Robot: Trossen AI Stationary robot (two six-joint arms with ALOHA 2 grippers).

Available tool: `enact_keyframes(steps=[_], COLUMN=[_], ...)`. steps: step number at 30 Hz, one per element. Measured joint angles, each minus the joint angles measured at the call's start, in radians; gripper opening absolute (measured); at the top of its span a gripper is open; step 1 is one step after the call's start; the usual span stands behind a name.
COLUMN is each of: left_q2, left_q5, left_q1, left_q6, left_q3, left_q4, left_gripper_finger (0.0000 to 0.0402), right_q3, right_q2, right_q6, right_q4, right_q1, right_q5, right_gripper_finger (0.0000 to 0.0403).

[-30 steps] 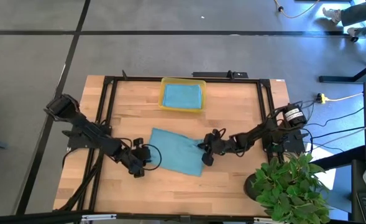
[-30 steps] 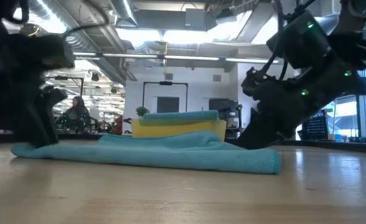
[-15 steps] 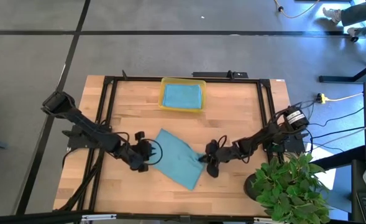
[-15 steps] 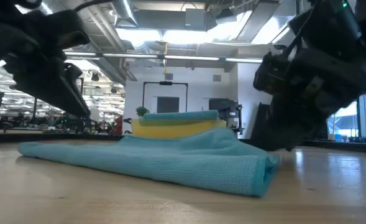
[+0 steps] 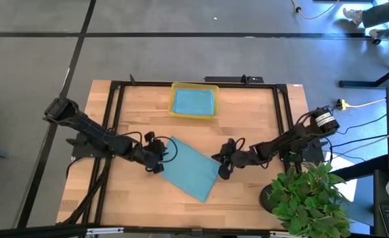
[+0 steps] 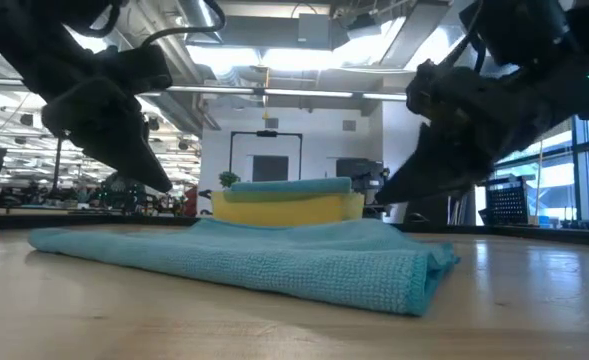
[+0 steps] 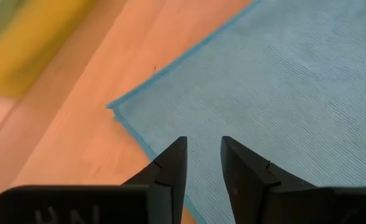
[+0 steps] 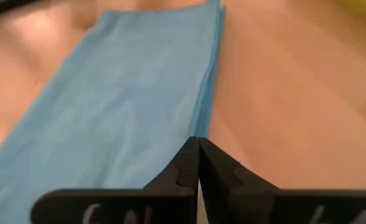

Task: Fold microfiber towels
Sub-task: Fold the blue towel

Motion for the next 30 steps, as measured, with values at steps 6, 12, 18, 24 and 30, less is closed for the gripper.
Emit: enact_keyframes(steps=[6, 12, 18, 24, 30], left_q2=[0.000, 0.033, 0.100, 0.100, 0.120], left_q5=[0.096, 0.143, 0.122, 0.032, 0.017], left_q1=[0.017, -0.083, -0.205, -0.299, -0.312], left_q6=[-0.035, -0.044, -0.170, -0.308, -0.384], left_q3=[0.000, 0.002, 0.001, 0.001, 0.001], left_q4=[0.057, 0.199, 0.185, 0.081, -0.036], left_gripper_finger=[0.0091, 0.0091, 0.0091, 0.0091, 0.0091], right_q3=[0.021, 0.173, 0.375, 0.506, 0.579], right_q2=[0.040, 0.130, 0.206, 0.303, 0.393], right_q6=[-0.100, -0.259, -0.382, -0.469, -0.476], right_q4=[0.110, 0.063, -0.147, -0.201, -0.219], right_q1=[-0.084, -0.154, -0.214, -0.259, -0.306], right_q5=[-0.131, -0.291, -0.323, -0.394, -0.479], right_gripper_finger=[0.0012, 0.0012, 0.0012, 0.0012, 0.0012])
